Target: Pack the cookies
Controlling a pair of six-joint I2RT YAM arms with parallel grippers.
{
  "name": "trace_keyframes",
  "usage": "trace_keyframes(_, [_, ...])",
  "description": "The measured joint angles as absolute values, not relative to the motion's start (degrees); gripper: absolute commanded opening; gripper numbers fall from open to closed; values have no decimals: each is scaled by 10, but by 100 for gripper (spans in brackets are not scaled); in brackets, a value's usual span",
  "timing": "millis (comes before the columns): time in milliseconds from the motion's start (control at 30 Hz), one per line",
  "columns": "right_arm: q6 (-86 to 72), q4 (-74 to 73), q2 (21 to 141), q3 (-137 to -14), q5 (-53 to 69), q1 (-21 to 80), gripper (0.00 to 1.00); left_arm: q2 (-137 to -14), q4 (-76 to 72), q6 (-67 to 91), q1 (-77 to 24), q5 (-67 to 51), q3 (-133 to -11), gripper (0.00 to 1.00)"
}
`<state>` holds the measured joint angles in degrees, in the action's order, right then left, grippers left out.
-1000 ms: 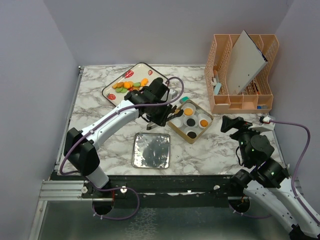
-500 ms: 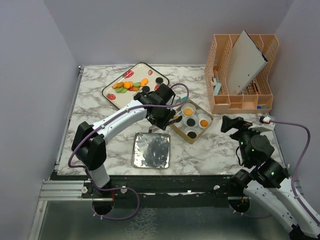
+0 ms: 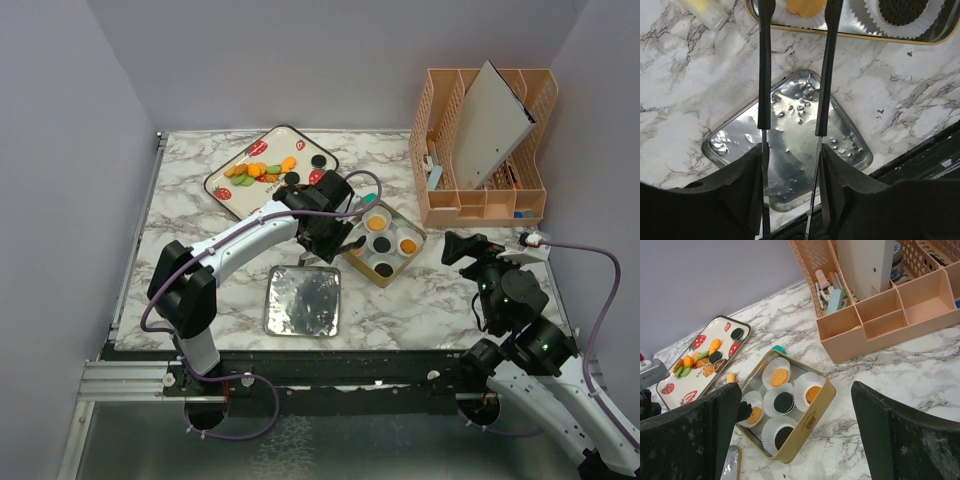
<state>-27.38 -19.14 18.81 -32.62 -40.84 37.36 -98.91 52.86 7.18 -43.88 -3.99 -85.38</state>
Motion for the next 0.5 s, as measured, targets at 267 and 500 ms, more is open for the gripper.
trace_keyframes(267, [-274, -191, 188, -326, -408, 374, 100, -989, 529, 71, -440, -35, -854, 47])
trace_keyframes(500, [-274, -191, 188, -326, -408, 374, 100, -980, 524, 74, -439, 1, -853, 43])
